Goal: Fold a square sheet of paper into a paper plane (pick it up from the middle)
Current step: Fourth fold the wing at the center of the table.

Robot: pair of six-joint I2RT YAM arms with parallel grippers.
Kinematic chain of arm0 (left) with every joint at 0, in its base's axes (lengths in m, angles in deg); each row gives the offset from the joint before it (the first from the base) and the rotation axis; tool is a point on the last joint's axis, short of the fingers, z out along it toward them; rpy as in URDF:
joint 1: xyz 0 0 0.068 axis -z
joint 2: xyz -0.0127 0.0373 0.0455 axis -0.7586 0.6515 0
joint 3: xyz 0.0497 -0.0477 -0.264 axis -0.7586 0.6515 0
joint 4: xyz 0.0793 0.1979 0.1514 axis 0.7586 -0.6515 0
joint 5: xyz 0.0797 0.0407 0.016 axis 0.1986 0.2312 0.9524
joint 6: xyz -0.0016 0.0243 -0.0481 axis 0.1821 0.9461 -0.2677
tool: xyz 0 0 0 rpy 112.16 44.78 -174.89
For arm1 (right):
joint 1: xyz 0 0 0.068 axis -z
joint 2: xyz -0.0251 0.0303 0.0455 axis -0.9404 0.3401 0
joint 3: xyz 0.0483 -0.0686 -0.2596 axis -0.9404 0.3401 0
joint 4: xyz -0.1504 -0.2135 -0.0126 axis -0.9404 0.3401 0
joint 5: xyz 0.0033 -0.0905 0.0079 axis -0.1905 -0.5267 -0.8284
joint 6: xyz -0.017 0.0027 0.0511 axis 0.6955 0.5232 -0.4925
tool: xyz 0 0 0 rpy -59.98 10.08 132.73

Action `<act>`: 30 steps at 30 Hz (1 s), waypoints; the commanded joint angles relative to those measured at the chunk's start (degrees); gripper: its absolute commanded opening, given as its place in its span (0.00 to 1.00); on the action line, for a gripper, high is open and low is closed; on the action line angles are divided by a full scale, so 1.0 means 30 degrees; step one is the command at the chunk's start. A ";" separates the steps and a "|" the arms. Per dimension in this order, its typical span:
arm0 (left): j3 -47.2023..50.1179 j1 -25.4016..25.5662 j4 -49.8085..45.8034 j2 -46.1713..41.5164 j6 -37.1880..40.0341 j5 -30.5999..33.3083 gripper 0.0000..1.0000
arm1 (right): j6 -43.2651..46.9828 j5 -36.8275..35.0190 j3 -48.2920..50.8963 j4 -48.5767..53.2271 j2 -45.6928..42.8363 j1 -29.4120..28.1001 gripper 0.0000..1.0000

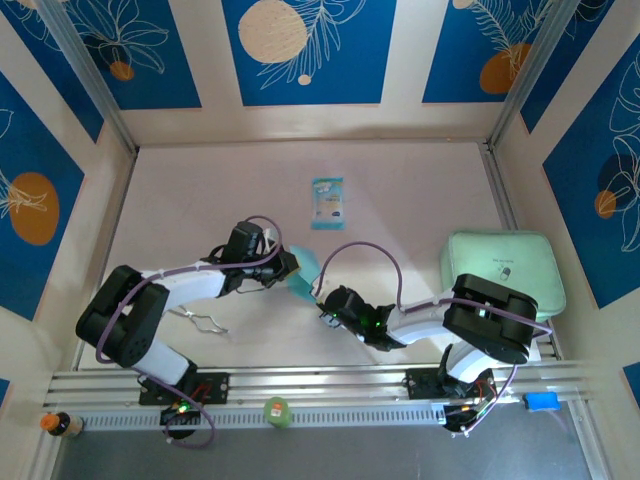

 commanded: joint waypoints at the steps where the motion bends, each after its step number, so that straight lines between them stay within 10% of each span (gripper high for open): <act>1: -0.0033 0.0093 -0.0404 -0.0379 0.0192 0.0043 0.03 | -0.0293 0.0102 -0.0329 -0.0839 -0.0250 0.0067 0.23; 10: 0.0108 0.0093 -0.0374 -0.0447 0.0146 0.0151 0.05 | -0.0414 0.0396 -0.0383 -0.0519 -0.0221 0.0076 0.14; 30: 0.0421 0.0064 -0.4517 -0.4278 0.1704 0.3033 0.57 | -0.3252 0.2380 -0.1460 0.2078 0.0853 0.0308 0.06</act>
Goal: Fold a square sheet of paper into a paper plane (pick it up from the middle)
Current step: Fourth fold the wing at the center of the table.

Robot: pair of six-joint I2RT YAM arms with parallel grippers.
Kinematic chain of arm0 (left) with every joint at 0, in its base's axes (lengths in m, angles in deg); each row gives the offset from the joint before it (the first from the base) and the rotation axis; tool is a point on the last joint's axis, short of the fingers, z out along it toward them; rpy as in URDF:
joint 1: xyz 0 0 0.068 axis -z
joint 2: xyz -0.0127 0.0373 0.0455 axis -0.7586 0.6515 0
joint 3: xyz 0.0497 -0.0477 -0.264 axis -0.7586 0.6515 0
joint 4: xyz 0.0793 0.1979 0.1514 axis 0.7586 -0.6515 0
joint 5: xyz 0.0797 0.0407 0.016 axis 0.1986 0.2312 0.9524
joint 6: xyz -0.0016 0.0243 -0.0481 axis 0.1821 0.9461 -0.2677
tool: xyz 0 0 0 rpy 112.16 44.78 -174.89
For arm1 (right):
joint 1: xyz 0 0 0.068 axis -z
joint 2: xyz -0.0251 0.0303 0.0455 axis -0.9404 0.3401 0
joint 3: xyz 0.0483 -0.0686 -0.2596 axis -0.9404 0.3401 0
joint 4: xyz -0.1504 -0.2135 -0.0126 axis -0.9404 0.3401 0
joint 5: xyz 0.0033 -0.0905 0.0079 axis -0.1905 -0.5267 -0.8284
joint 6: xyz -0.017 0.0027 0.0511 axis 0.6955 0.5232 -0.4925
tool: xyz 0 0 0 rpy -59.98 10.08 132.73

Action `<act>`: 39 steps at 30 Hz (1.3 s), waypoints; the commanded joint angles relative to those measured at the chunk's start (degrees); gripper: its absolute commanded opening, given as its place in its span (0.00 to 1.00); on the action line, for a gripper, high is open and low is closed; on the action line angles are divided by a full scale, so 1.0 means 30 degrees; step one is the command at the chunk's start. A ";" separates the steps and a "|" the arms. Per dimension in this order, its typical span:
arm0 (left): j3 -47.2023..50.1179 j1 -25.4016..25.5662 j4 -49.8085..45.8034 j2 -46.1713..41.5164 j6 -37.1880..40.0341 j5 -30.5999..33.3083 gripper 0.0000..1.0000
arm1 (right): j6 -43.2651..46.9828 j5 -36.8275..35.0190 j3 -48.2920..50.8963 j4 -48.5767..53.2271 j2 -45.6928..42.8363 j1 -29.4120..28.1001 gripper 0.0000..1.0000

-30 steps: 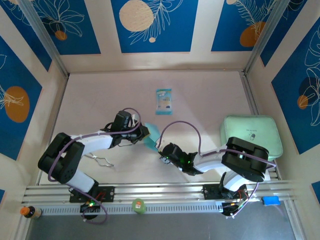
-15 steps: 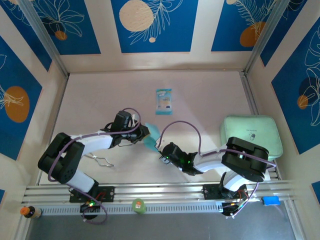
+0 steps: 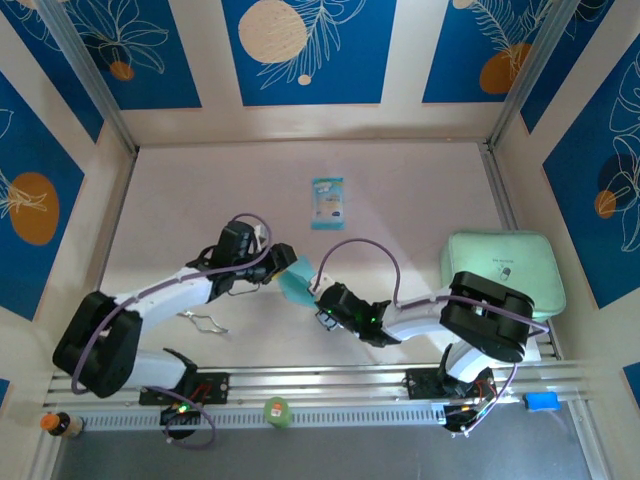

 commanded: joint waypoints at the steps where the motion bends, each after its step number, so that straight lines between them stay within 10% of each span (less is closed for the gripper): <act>1: 0.0277 0.0035 -0.1468 -0.0708 0.0672 0.1118 0.57 | -0.0936 0.0936 -0.0447 0.0454 0.0409 0.0110 0.06; 39: 0.0431 0.0006 -0.2420 -0.1990 0.1001 0.2669 0.56 | -0.4172 0.4447 -0.0631 0.1333 -0.0159 0.1529 0.04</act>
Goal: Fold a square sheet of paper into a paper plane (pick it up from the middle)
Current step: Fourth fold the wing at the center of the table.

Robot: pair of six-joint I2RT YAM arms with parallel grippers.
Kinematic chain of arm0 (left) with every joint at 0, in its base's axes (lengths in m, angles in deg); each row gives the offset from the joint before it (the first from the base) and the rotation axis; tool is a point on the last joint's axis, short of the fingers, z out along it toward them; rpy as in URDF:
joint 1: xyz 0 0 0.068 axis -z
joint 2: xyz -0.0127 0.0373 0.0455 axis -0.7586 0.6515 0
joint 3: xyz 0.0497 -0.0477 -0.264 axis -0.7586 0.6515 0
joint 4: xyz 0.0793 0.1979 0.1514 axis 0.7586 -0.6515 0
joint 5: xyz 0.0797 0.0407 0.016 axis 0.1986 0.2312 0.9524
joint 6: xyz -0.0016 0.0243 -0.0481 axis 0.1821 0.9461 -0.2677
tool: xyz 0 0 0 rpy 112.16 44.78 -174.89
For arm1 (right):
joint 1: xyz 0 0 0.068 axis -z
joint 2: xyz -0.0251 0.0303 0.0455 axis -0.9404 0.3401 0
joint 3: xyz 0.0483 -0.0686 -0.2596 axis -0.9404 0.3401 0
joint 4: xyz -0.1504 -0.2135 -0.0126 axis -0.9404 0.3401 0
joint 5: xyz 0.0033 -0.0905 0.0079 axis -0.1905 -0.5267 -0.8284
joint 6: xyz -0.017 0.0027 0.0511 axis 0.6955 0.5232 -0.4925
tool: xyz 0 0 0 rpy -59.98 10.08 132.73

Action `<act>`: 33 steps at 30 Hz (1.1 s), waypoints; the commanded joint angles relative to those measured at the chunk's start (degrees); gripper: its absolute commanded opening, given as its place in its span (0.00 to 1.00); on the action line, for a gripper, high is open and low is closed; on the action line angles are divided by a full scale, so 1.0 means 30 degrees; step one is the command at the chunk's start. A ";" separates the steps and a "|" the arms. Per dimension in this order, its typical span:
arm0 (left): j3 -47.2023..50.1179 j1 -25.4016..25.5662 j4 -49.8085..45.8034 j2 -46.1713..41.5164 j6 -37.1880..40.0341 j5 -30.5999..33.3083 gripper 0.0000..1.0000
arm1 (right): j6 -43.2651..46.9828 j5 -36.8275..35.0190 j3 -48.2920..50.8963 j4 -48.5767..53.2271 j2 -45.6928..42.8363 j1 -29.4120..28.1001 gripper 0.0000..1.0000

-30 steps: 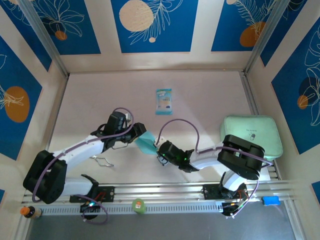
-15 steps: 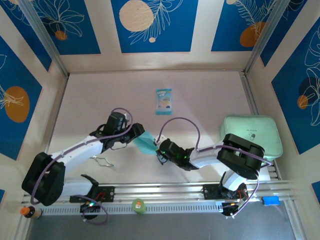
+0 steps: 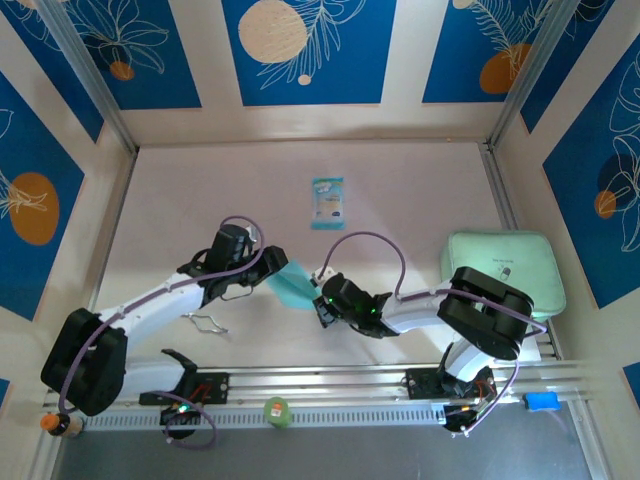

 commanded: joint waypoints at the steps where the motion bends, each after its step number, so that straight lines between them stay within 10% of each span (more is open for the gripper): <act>1: 0.0222 0.0002 -0.0074 -0.0304 -0.0019 0.0272 0.56 | -0.0802 0.0879 -0.0125 0.0613 -0.0360 0.0108 0.04; 17: -0.0081 0.0006 0.0959 0.0978 -0.0067 -0.1291 0.55 | -0.3478 0.2062 -0.1260 0.1327 0.0162 0.0428 0.06; 33: -0.0808 0.0011 0.2497 0.3130 -0.0037 -0.3519 0.24 | -0.7809 0.0606 -0.2198 0.2360 0.1105 0.0177 0.05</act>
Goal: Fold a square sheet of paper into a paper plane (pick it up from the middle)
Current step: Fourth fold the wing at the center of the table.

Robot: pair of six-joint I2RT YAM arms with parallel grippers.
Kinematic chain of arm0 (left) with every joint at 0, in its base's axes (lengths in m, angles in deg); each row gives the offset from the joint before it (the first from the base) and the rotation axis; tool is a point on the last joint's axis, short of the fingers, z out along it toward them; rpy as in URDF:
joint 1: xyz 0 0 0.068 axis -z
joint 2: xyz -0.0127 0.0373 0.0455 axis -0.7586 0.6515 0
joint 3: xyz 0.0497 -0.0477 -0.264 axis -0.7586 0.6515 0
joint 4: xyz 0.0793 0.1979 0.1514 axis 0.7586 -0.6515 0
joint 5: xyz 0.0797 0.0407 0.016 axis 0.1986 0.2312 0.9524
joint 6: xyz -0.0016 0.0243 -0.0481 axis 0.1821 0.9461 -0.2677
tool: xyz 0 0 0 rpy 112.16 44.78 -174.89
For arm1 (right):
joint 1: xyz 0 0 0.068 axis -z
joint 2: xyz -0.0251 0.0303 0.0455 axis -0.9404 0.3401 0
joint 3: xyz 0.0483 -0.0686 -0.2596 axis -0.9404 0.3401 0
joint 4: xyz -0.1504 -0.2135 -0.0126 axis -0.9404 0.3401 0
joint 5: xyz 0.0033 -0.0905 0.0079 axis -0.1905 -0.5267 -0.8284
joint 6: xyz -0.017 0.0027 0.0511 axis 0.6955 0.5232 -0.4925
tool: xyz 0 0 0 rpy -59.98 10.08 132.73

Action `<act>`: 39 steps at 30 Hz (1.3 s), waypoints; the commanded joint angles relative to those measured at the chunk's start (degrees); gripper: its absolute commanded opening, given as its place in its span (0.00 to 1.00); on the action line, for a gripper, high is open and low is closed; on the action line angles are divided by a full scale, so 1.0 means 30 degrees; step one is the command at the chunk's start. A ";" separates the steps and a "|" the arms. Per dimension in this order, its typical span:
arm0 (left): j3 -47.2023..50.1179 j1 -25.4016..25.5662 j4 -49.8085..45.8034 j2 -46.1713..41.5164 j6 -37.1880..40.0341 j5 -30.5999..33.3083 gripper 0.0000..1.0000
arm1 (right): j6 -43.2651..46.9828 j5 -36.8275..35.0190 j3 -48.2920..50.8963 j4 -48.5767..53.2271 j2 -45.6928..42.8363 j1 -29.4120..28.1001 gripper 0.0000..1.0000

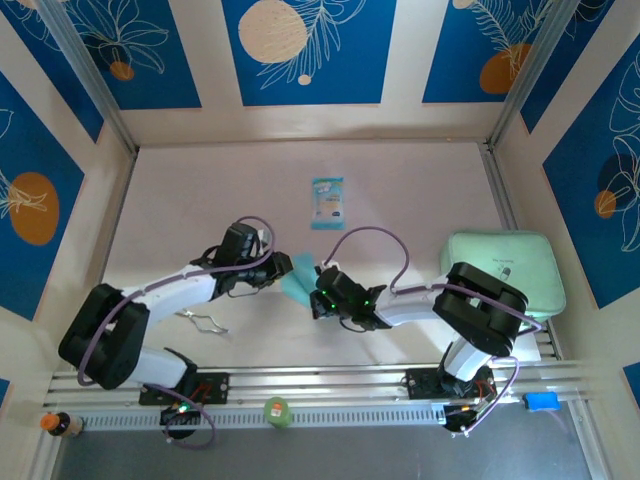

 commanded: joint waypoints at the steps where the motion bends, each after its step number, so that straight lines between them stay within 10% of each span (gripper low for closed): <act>1: -0.0432 0.0014 0.0772 0.0287 -0.0008 -0.0738 0.23 | -0.0731 -0.0150 -0.0519 0.0540 0.0415 -0.0183 0.05; 39: -0.0354 0.0304 0.5996 0.4826 -0.0972 -0.3092 0.06 | -0.3267 0.5700 0.2610 -0.5164 0.0797 0.2536 0.05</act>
